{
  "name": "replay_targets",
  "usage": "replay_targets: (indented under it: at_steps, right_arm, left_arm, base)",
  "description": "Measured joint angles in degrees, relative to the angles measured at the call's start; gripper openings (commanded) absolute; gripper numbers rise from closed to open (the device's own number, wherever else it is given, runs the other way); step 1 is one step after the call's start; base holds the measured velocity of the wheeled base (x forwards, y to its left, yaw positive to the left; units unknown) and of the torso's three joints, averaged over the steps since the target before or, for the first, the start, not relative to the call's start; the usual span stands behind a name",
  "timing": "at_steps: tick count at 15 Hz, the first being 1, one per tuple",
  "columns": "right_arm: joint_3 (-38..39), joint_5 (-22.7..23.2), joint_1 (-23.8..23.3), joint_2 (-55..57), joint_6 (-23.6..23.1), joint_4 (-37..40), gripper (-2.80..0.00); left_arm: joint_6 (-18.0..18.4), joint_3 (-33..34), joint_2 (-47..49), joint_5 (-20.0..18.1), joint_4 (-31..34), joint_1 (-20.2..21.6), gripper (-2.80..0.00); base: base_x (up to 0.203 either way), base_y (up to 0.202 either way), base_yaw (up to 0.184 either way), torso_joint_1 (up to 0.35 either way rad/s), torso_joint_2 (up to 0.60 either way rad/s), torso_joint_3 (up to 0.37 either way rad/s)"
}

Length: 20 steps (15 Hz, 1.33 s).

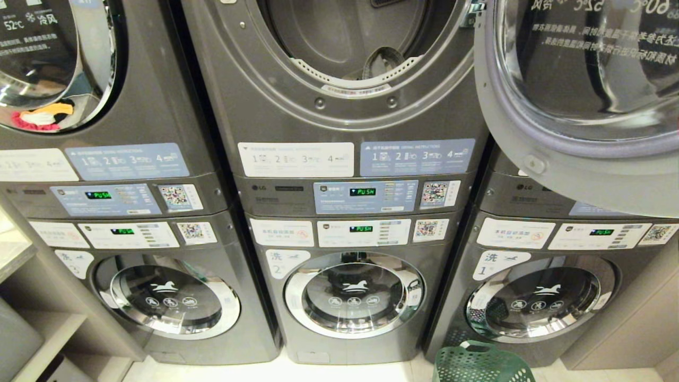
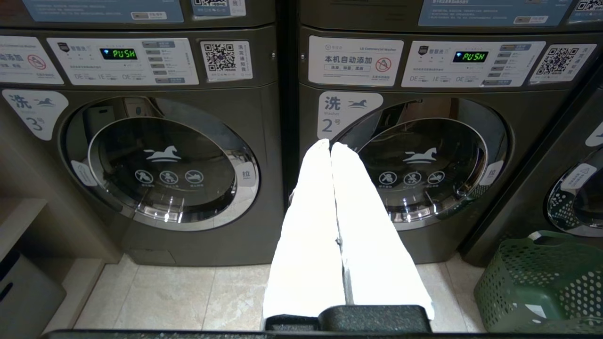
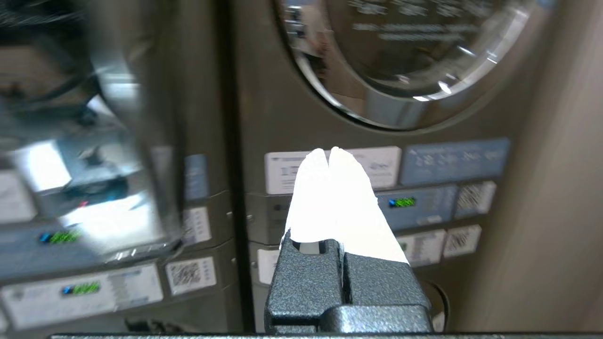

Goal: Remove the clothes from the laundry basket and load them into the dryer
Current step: Close the dryer

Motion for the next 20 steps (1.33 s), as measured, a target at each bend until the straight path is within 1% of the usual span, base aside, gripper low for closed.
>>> replay_targets:
  at_steps: [2, 4, 9, 11, 13, 14, 17, 20]
  right_arm:
    - [0.44, 1.04, 2.31, -0.46, -2.16, -0.3, -2.8]
    - [-0.13, 1.02, 3.62, 0.59, -2.71, -0.47, -2.8]
    - [-1.18, 1.05, 4.42, 3.05, -3.04, -1.97, -2.8]
    - [-1.1, 1.46, 4.72, 3.6, -4.22, -1.99, -2.8]
    - [-1.1, 3.79, 5.22, 4.34, -4.83, -3.7, -2.8]
    - [-0.93, 5.27, 5.93, 4.68, -5.59, -5.26, -2.8]
    - [-0.01, 8.16, 9.4, 5.53, -11.04, -6.74, -2.8]
    - [-0.14, 8.97, 12.72, 6.46, -14.11, -6.86, -2.8]
  left_arm:
    - [0.0, 0.0, 0.0, 0.0, 0.0, 0.0, -2.8]
    - [0.0, 0.0, 0.0, -0.02, 0.0, 0.0, -2.8]
    - [0.0, 0.0, 0.0, 0.01, 0.0, 0.0, -2.8]
    - [0.0, 0.0, 0.0, -0.02, 0.0, 0.0, -2.8]
    - [0.0, 0.0, 0.0, 0.0, 0.0, 0.0, -2.8]
    - [0.0, 0.0, 0.0, -0.02, 0.0, 0.0, -2.8]
    - [0.0, 0.0, 0.0, 0.02, 0.0, -0.02, -2.8]
    - [0.0, 0.0, 0.0, 0.02, 0.0, -0.02, -2.8]
  base:
    - [0.0, 0.0, 0.0, 0.0, 0.0, 0.0]
    - [0.0, 0.0, 0.0, 0.0, 0.0, 0.0]
    - [0.0, 0.0, 0.0, 0.0, 0.0, 0.0]
    - [0.0, 0.0, 0.0, 0.0, 0.0, 0.0]
    - [0.0, 0.0, 0.0, 0.0, 0.0, 0.0]
    - [0.0, 0.0, 0.0, 0.0, 0.0, 0.0]
    - [0.0, 0.0, 0.0, 0.0, 0.0, 0.0]
    - [0.0, 0.0, 0.0, 0.0, 0.0, 0.0]
